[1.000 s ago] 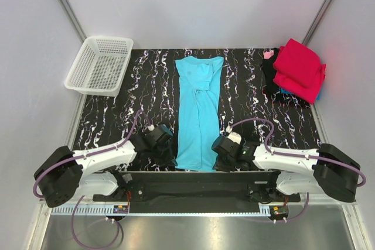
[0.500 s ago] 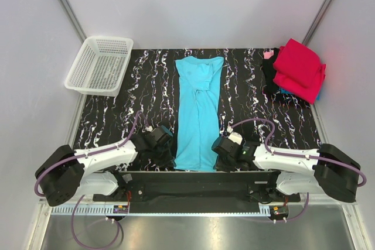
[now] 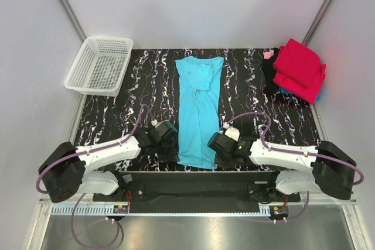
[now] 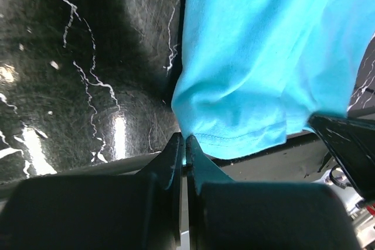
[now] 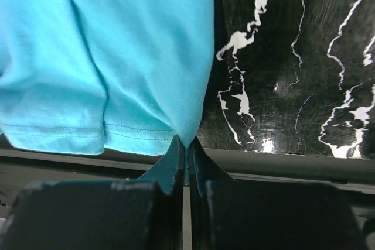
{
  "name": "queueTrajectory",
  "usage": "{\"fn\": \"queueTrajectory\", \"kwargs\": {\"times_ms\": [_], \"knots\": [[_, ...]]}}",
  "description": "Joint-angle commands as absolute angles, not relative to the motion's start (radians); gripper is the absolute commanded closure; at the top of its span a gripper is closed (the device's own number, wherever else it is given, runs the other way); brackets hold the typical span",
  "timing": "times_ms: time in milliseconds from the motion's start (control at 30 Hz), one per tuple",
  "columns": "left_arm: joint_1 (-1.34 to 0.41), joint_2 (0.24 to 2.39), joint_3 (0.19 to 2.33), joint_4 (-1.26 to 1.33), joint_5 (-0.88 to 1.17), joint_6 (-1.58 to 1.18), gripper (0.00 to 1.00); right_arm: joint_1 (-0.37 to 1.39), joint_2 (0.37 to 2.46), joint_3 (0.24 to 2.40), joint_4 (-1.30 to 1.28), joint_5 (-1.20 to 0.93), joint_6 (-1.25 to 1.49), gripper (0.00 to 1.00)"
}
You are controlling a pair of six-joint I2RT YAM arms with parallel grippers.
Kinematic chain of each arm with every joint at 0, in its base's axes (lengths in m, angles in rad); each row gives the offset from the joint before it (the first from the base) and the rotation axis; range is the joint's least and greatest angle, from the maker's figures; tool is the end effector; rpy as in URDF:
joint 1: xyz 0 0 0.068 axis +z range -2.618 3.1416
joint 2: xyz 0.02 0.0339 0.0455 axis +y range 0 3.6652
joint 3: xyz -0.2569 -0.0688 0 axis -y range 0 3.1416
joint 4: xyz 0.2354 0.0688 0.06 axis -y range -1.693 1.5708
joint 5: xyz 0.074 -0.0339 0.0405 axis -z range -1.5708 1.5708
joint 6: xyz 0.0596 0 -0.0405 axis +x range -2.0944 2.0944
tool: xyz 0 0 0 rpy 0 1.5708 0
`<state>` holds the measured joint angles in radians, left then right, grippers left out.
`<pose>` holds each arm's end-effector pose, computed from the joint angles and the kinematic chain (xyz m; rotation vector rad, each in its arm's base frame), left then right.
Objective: Fold and stack the t-shirts
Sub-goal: Fold the tshirt
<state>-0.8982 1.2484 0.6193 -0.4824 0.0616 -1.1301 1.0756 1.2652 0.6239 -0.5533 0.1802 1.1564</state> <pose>0.1363 -0.1770 0.1475 -0.3132 2.8690 -0.6198 0.1120 0.1849 0.1424 0.1608 2.7891 0.3668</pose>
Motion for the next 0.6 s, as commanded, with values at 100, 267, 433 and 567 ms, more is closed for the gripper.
{"fn": "queueTrajectory", "kwargs": {"times_ms": [100, 267, 433, 567], "knots": [[-0.904, 1.258, 0.653, -0.502, -0.023, -1.101, 1.0, 1.085, 1.253, 0.722, -0.661, 0.299, 1.086, 1.0], [-0.904, 1.247, 0.681, -0.526, -0.043, -1.094, 1.0, 1.085, 1.241, 0.747, -0.687, 0.319, 1.074, 1.0], [-0.904, 1.226, 0.768, -0.601, -0.112, -1.063, 1.0, 1.085, 1.226, 0.775, -0.71, 0.35, 1.06, 1.0], [-0.904, 1.253, 0.863, -0.685, -0.176, -1.035, 1.0, 1.085, 1.22, 0.819, -0.752, 0.4, 1.034, 1.0]]}}
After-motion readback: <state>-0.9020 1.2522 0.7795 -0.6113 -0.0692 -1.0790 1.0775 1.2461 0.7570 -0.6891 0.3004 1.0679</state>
